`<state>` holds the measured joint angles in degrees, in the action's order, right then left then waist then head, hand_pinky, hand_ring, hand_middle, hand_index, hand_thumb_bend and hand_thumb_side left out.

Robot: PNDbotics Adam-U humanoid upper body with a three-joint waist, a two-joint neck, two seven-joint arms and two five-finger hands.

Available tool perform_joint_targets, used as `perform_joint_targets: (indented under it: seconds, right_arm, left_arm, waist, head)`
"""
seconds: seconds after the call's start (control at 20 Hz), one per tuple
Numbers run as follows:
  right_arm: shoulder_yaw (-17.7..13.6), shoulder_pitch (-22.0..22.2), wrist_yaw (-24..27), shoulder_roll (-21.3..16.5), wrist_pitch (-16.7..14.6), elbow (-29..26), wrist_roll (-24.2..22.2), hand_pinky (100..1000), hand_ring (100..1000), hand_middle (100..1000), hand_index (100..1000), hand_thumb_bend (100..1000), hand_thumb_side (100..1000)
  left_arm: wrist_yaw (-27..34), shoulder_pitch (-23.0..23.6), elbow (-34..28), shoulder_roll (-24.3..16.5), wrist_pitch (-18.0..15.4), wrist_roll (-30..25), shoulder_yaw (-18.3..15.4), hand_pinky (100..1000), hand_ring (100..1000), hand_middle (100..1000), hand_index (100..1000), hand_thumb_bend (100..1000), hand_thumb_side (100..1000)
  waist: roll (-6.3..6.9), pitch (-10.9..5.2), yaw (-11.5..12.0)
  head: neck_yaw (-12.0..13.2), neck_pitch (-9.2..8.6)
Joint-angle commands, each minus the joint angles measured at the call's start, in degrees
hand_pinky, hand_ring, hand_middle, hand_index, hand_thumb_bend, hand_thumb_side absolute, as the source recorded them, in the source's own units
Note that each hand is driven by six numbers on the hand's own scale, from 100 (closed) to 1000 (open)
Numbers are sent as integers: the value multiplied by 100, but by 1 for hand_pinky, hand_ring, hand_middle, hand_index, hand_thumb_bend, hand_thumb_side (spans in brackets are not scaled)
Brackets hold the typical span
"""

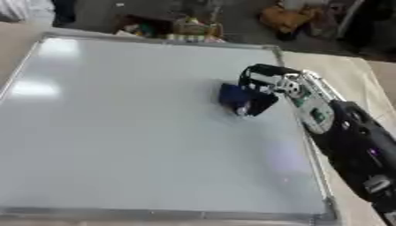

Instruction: Wipe the whiteboard clean with a brush.

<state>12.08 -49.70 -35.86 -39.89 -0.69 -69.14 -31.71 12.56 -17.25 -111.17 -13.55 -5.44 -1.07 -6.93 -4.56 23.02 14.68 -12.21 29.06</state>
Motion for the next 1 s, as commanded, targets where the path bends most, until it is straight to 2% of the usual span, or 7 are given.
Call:
perform_joint_targets:
  seconds: [0.05, 0.35, 0.65, 0.75, 0.8, 1.0]
  right_arm:
    - [-32, -69, 43, -127, 12, -77, 81, 692, 832, 648, 121, 179, 238]
    - [-30, -72, 46, -137, 21, -59, 116, 681, 826, 603, 117, 127, 231]
    - [-37, -69, 36, -139, 34, -30, 117, 672, 821, 544, 121, 118, 235]
    - [-38, -69, 27, -138, 38, -18, 122, 672, 823, 549, 122, 119, 236]
    - [-37, -68, 23, -138, 38, -14, 123, 673, 825, 562, 122, 120, 234]
    - [-33, -66, 81, -130, 27, -7, 63, 685, 843, 734, 120, 156, 226]
  left_arm:
    - [9, -64, -98, -90, 14, -13, 10, 508, 370, 460, 472, 212, 875]
    - [11, -61, -96, -96, 16, -19, 10, 509, 370, 461, 473, 211, 877]
    - [15, -63, -100, -96, 18, -26, 13, 510, 370, 461, 473, 210, 878]
    - [15, -60, -98, -94, 20, -31, 14, 510, 371, 461, 473, 209, 879]
    - [14, -60, -99, -93, 21, -33, 13, 510, 371, 461, 473, 209, 879]
    - [12, -63, -99, -95, 22, -41, 12, 511, 371, 462, 473, 208, 880]
  waist:
    - [19, -98, 1]
    - [17, -106, -6]
    - [15, -105, -2]
    - [12, -102, -1]
    - [10, -100, 0]
    - [7, -91, 2]
  head:
    - [7, -71]
    - [12, -79]
    - [8, -88]
    - [10, -93]
    - [9, -92]
    - [9, -87]
